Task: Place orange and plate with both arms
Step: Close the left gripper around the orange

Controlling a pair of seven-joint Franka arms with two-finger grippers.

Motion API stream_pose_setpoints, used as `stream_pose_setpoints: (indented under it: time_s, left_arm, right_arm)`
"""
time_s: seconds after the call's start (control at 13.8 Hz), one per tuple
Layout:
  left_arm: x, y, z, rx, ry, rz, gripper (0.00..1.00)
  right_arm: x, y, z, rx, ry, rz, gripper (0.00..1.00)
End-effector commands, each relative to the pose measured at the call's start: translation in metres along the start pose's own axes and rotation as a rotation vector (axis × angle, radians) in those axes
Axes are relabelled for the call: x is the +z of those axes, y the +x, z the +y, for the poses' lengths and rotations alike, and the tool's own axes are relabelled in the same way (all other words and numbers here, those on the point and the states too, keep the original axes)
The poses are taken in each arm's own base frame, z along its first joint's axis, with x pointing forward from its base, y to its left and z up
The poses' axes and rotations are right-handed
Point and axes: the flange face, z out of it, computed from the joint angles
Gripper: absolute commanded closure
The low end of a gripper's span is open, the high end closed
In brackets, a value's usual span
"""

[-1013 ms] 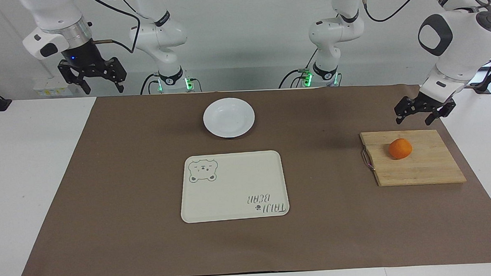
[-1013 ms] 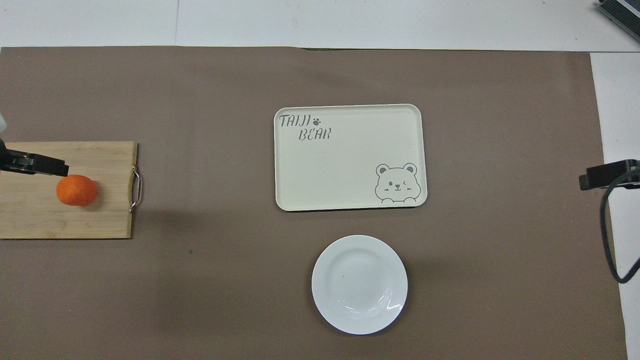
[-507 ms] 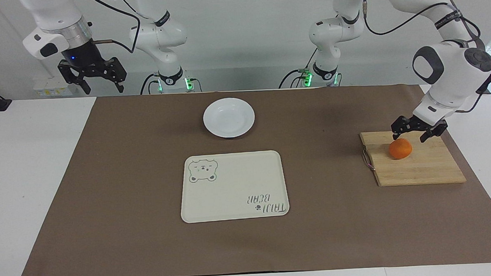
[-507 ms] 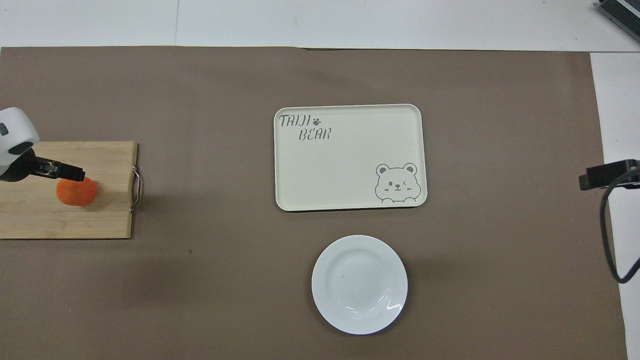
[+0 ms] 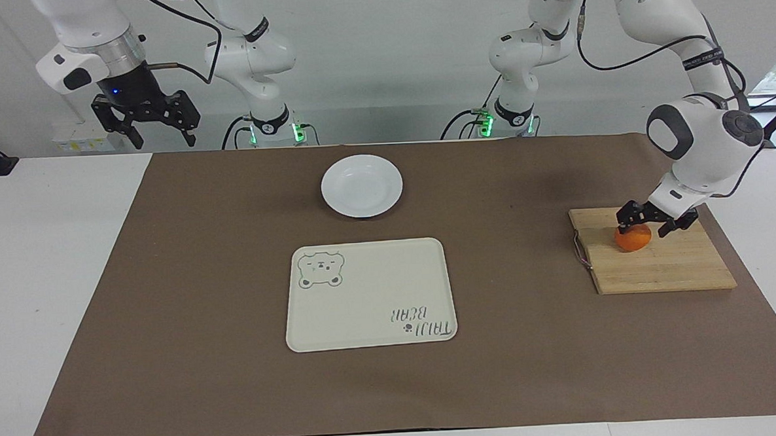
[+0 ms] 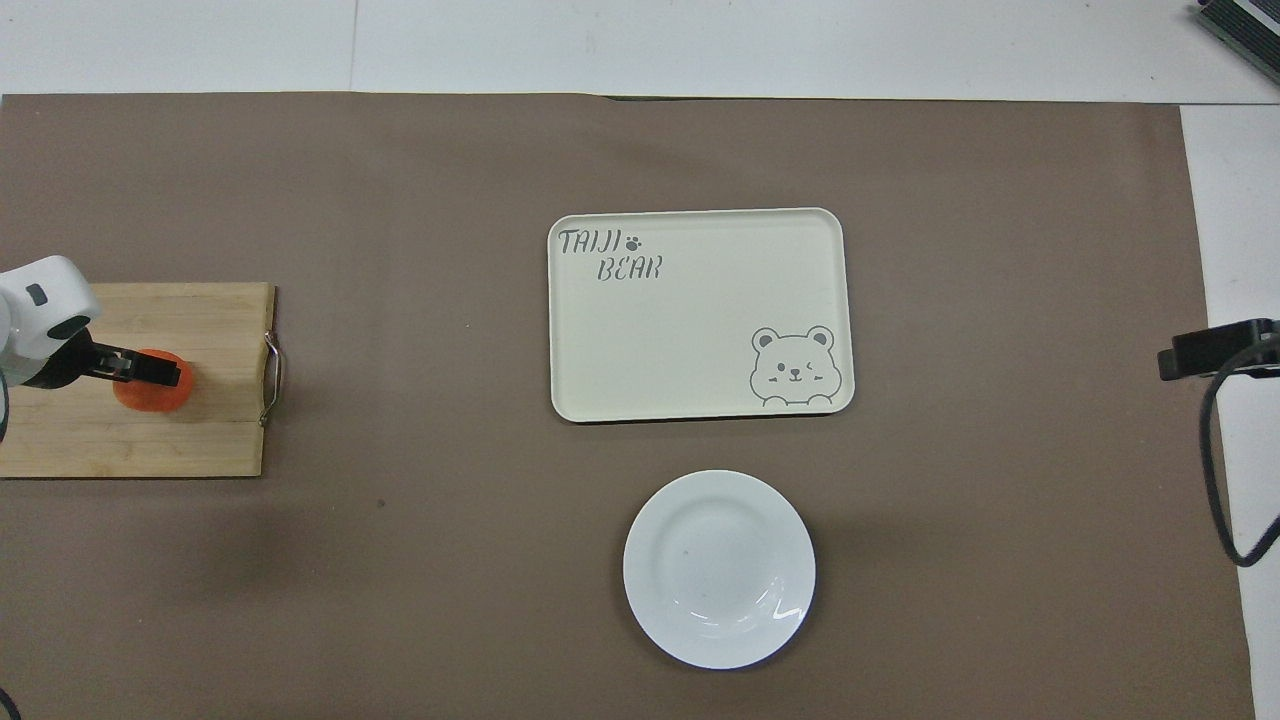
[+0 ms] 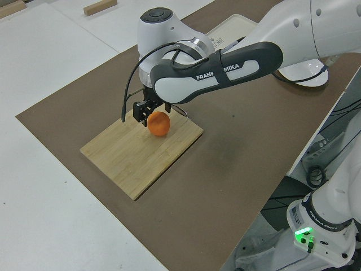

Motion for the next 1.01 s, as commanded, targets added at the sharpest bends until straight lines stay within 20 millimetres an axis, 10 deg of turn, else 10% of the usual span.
stream_pose_setpoints:
  time_s: [0.0,0.43,0.51,0.65,0.72,0.94]
  left_arm:
    - [0.017,-0.013,0.002,-0.003,0.000,-0.001,0.00]
    - [0.035,-0.016,0.003,-0.007,-0.004,-0.005,0.00]
    - [0.042,-0.014,0.004,-0.003,-0.004,-0.005,0.12]
    - [0.046,-0.010,0.005,0.003,0.000,0.003,0.82]
    - [0.045,-0.008,0.006,0.005,-0.001,0.005,1.00]
    - [0.029,0.003,0.004,0.004,0.005,0.028,1.00]
  right_arm:
    - [-0.002,-0.001,0.002,-0.009,0.021,-0.007,0.00]
    - [-0.002,-0.001,0.002,-0.009,0.021,-0.007,0.00]
    - [-0.003,-0.001,0.002,-0.009,0.021,-0.005,0.00]
    - [-0.002,-0.001,0.002,-0.009,0.021,-0.007,0.00]
    - [-0.002,-0.001,0.002,-0.009,0.021,-0.007,0.00]
    - [-0.003,-0.001,0.002,-0.009,0.021,-0.005,0.00]
